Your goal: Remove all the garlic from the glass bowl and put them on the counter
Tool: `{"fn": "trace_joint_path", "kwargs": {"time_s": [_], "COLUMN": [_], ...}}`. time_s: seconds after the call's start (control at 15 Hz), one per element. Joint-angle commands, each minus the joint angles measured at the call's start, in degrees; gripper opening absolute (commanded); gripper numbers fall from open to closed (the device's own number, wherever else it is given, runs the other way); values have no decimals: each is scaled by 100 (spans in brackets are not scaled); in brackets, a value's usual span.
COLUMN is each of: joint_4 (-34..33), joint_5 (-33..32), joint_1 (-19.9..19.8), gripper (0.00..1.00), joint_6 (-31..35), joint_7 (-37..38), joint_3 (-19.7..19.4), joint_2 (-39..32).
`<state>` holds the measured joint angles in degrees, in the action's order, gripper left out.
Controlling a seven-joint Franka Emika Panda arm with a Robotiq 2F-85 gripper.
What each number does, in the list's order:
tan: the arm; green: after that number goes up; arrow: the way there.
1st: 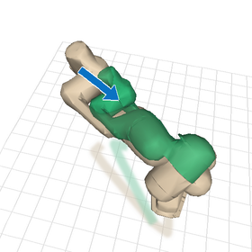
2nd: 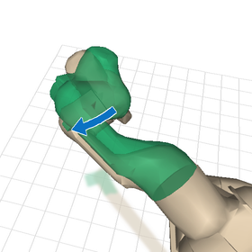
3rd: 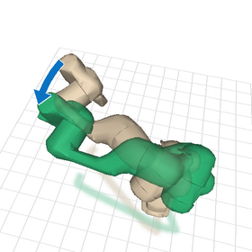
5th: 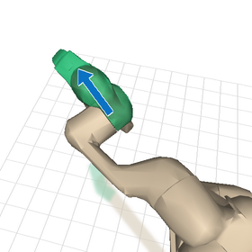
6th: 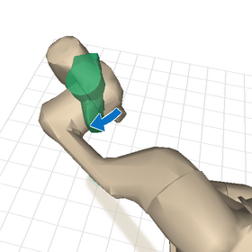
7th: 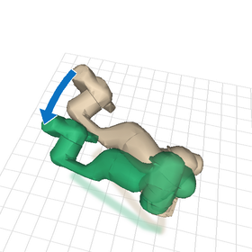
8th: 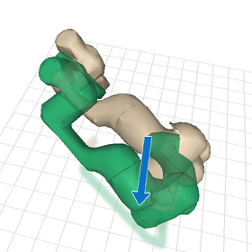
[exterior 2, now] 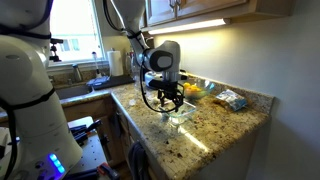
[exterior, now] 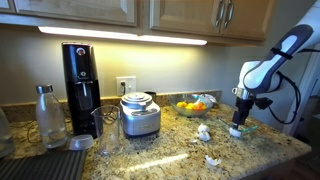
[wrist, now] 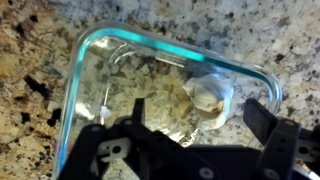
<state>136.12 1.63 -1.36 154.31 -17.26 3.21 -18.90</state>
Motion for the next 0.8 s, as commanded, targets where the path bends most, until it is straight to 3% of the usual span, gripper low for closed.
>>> {"fn": "trace_joint_path", "kwargs": {"time_s": [0.0,0.47,0.73], "joint_4": [54,-48,-91], "joint_5": [41,-15,-332], "joint_1": [-248,-328,-170], "gripper": [100,100,100], "joint_6": [273,262,432], "joint_7": [-318,-392,-226], "joint_3": [127,145,-10], "joint_2": [-76,-363,-410]}}
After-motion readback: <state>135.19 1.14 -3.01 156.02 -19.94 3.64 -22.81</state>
